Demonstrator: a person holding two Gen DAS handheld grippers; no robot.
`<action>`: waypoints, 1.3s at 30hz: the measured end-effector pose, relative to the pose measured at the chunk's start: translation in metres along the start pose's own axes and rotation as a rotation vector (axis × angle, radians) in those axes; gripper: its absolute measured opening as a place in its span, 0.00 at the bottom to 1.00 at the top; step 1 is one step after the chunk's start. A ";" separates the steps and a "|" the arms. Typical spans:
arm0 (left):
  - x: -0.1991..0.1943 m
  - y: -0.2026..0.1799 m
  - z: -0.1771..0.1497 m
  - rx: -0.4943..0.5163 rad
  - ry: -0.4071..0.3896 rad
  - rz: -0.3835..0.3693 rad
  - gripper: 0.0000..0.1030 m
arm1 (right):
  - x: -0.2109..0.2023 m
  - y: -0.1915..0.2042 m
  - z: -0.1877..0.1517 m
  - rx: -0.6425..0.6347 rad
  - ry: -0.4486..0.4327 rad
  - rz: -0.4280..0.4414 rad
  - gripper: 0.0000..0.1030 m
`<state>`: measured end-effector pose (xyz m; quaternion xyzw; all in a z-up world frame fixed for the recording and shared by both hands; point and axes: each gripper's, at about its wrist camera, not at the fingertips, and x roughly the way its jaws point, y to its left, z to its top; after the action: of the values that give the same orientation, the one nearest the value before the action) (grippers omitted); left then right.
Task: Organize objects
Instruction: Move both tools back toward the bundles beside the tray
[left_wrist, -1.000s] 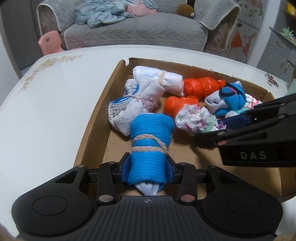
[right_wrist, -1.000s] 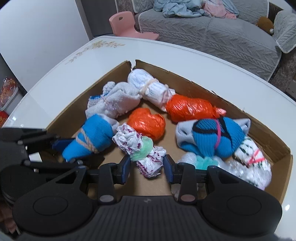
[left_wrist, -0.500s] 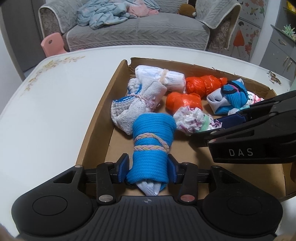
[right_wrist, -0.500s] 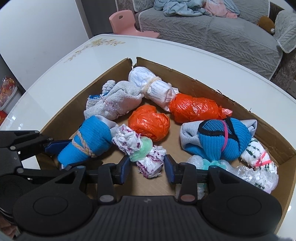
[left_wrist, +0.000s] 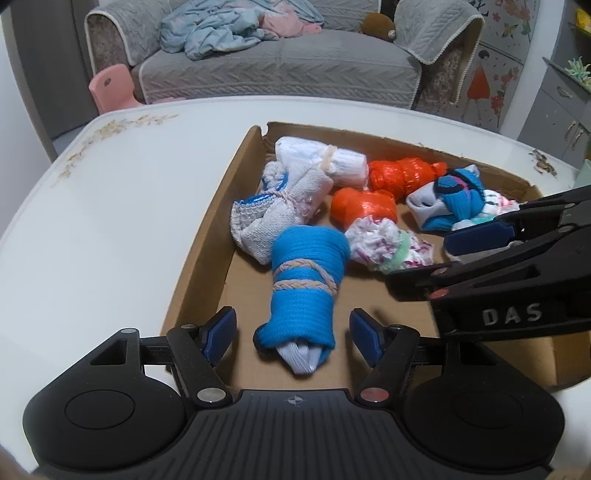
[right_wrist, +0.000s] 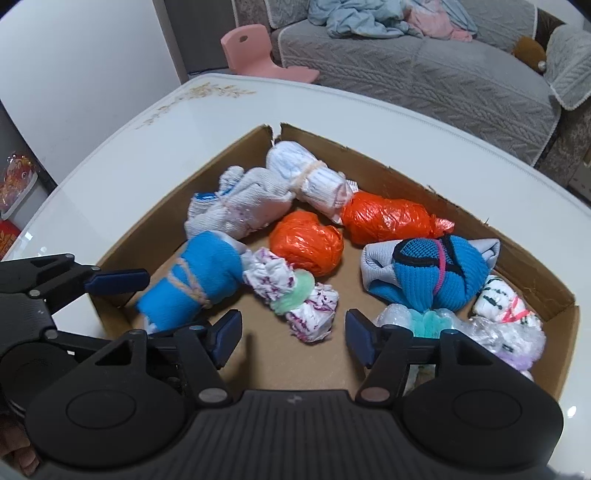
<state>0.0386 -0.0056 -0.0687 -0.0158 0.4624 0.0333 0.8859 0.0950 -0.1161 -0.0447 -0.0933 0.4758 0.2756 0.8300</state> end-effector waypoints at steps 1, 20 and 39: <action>-0.004 0.001 0.000 0.003 -0.006 -0.006 0.74 | -0.006 0.000 -0.001 -0.002 -0.006 -0.004 0.58; -0.074 0.061 -0.039 0.007 -0.051 -0.036 0.85 | -0.042 -0.023 -0.069 0.101 0.056 -0.108 0.73; -0.053 0.062 -0.043 0.090 0.051 -0.113 0.88 | -0.063 -0.029 -0.105 0.086 0.079 -0.170 0.77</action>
<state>-0.0308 0.0509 -0.0497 -0.0030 0.4844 -0.0379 0.8740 0.0084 -0.2078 -0.0501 -0.1083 0.5101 0.1794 0.8342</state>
